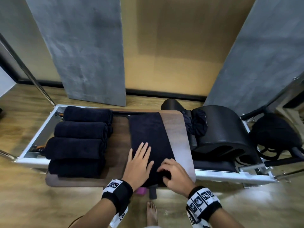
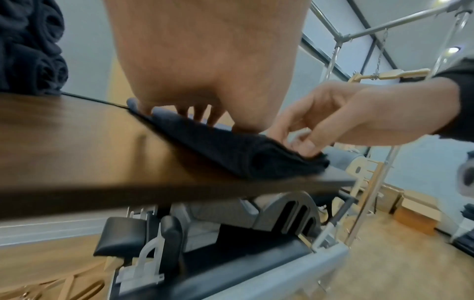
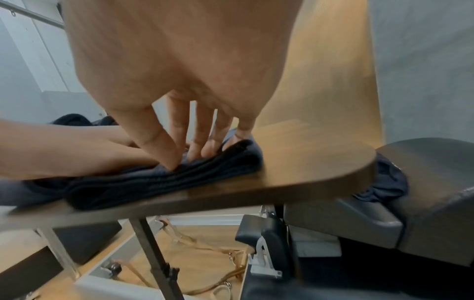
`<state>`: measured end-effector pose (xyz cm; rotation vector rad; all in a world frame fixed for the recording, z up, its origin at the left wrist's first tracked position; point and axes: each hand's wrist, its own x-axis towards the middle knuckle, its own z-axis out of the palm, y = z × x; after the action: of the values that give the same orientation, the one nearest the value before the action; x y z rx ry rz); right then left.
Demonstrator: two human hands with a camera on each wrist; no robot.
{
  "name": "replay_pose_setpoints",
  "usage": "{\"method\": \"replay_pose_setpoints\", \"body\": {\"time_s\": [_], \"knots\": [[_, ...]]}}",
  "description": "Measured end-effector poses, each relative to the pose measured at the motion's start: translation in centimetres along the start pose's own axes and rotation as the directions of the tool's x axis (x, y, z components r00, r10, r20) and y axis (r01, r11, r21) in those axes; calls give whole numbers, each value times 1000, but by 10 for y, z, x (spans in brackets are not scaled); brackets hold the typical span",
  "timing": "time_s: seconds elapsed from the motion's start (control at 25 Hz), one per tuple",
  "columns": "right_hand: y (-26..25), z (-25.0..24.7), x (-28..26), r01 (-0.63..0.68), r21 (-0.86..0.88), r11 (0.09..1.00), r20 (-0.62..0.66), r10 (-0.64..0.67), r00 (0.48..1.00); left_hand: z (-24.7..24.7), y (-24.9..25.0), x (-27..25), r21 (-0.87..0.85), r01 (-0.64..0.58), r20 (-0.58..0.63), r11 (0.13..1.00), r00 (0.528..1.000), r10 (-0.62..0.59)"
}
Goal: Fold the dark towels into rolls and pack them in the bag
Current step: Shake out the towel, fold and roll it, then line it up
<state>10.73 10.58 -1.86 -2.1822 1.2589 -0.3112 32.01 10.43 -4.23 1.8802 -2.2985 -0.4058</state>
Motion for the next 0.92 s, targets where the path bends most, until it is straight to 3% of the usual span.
{"method": "replay_pose_setpoints", "body": {"time_s": [0.16,0.32,0.52,0.64,0.76,0.84,0.92], "knots": [[0,25,-30,-1,-172,985,-135,-23,991,14,3,-63,-22,-130,19,991,991,130],[-9,40,-46,-34,-377,926,-59,13,998,22,-9,-92,15,-131,45,991,990,131],[-29,51,-52,-16,-431,902,-141,-50,989,13,-22,-100,-101,-190,-114,977,977,178],[-39,57,-55,-36,-503,864,-140,-40,989,7,-34,-105,-265,-153,-166,952,980,112],[-42,55,-49,-40,-524,851,-103,-17,995,-1,-38,-107,-295,-64,-228,953,974,-6],[-44,52,-40,-60,-447,893,-124,4,992,-1,-38,-105,-304,-35,-229,952,973,-38],[-45,47,-32,-121,-259,958,-181,75,981,-1,-38,-100,-395,4,-217,919,971,-97]]}}
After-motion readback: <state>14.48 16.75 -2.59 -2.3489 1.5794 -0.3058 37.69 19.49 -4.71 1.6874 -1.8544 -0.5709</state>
